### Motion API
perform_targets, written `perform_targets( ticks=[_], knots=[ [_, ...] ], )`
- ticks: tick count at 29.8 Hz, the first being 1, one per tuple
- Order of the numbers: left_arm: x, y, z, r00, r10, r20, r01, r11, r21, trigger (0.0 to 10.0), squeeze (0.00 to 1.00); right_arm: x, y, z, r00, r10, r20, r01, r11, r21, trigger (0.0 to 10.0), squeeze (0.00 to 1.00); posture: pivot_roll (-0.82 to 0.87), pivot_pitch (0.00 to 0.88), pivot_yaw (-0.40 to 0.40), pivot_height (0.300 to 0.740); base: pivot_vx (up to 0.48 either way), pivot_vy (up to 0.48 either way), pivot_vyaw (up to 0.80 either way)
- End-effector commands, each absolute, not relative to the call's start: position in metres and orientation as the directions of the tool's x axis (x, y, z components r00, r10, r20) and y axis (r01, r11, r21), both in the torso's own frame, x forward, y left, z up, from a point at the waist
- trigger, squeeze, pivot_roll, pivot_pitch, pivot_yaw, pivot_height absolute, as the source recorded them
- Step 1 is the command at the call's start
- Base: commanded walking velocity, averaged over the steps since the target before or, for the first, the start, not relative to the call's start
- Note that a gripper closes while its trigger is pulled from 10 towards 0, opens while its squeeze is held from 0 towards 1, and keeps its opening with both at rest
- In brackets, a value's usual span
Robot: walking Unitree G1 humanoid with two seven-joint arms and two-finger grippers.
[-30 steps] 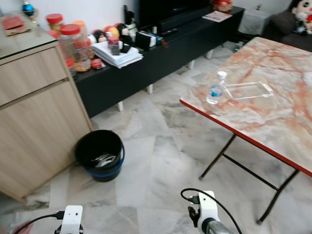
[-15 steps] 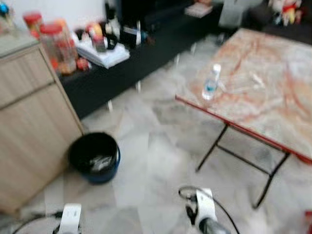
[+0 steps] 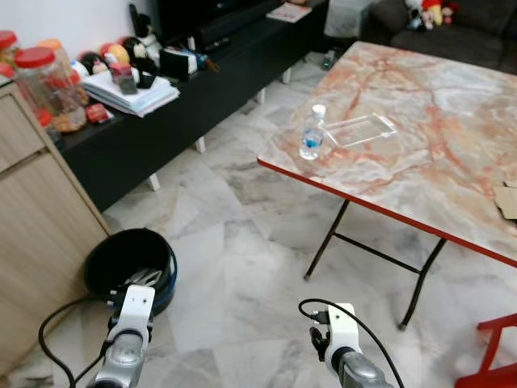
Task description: Picking trash to rubbish bin
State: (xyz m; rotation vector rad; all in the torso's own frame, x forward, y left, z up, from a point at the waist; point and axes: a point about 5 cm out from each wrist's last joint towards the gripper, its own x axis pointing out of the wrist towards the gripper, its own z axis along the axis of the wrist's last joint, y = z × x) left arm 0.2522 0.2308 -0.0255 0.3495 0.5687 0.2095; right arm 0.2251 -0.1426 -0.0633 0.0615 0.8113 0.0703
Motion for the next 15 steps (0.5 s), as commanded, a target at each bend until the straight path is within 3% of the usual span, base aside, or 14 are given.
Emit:
perform_targets(
  ticks=[1, 3, 10, 15],
  knots=[
    [0.239, 0.233, -0.0361, 0.788, 0.3, -0.537, -0.091, 0.92, 0.38, 10.0, 0.0, 0.2209, -0.1438, -0.0659, 0.678, 0.075, -0.731, -0.02, 0.996, 0.084, 10.0, 0.0, 0.11, 0.11, -0.009, 0.74, 0.0, 0.48, 0.0],
    [0.2367, 0.2332, -0.0373, 0.789, 0.3, -0.537, -0.087, 0.919, 0.385, 10.0, 0.0, 0.2195, -0.1452, -0.0668, 0.675, 0.069, -0.735, -0.012, 0.997, 0.082, 10.0, 0.0, 0.12, 0.113, -0.009, 0.74, 0.0, 0.337, 0.0],
    [0.2308, 0.2357, -0.0405, 0.78, 0.308, -0.544, -0.08, 0.913, 0.401, 10.0, 0.0, 0.2162, -0.148, -0.0688, 0.668, 0.059, -0.742, -0.002, 0.997, 0.077, 10.0, 0.0, 0.12, 0.118, -0.011, 0.74, 0.0, 0.0, -0.8],
    [0.2333, 0.2348, -0.0382, 0.796, 0.298, -0.527, -0.08, 0.915, 0.397, 10.0, 0.0, 0.2174, -0.148, -0.068, 0.673, 0.056, -0.738, 0.001, 0.997, 0.076, 10.0, 0.0, 0.12, 0.12, -0.01, 0.74, 0.0, 0.0, 0.0]
  ],
)
